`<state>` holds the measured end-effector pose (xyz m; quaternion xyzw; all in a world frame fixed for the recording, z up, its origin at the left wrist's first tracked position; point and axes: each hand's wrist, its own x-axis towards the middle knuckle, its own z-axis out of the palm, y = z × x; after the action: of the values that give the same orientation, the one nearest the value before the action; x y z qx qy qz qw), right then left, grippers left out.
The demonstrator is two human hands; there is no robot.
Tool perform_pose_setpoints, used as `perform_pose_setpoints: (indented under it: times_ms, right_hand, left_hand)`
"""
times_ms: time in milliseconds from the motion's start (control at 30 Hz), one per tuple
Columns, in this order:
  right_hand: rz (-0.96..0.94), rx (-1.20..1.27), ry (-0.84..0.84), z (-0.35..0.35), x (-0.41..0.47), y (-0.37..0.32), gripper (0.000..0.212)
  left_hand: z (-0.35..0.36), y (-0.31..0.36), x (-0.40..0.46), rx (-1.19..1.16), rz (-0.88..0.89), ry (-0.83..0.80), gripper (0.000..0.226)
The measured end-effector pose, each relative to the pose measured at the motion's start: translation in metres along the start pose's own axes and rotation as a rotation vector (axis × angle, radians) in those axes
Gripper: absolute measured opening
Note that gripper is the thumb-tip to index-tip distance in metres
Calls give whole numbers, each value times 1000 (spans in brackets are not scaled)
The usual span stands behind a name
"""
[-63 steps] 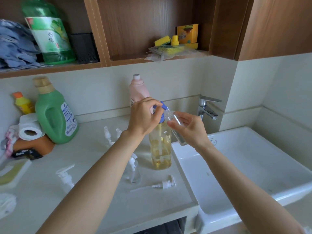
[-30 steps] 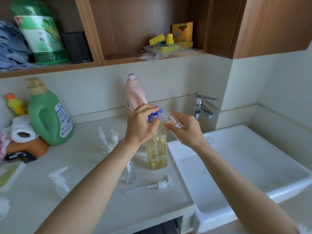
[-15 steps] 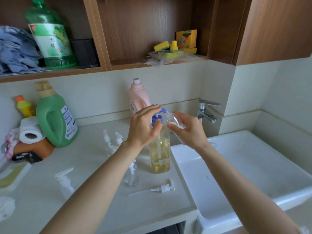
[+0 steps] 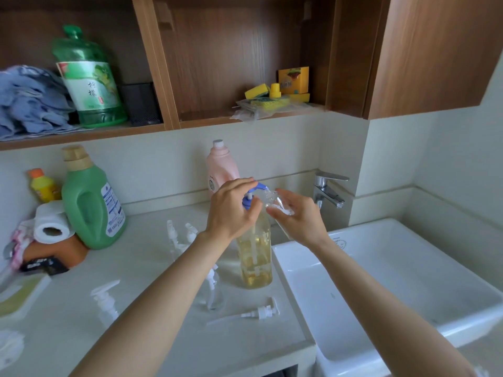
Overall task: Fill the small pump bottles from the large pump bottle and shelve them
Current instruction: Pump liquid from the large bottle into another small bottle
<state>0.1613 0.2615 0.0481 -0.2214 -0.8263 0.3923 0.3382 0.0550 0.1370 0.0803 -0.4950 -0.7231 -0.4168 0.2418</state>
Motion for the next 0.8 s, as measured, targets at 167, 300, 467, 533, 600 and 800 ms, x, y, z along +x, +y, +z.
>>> perform_pose_setpoints:
  times_ms: [167,300,467,533,600,800]
  right_hand:
    - [-6,30,-2,0,1,0,51]
    - [32,69,-5,2,2,0,53]
    - [56,100,-3,6,-2,7,43]
    - [78,116,-13,8,-5,10,49]
    - [78,138,-21,9,-7,10,54]
    - [27,221,-39,-1,-7,0,29]
  left_hand:
    - [4,-4,-5,-16,34,24,45]
    - [15,-9,-7,-124,2,105,42]
    - [31,-21,-14,-168,-14,150,39]
    - [35,-22,-20,-164,-9,142,38]
    - [35,-22,-22,-163,-4,137,38]
    - [19,-13,-12,-118,26,96,42]
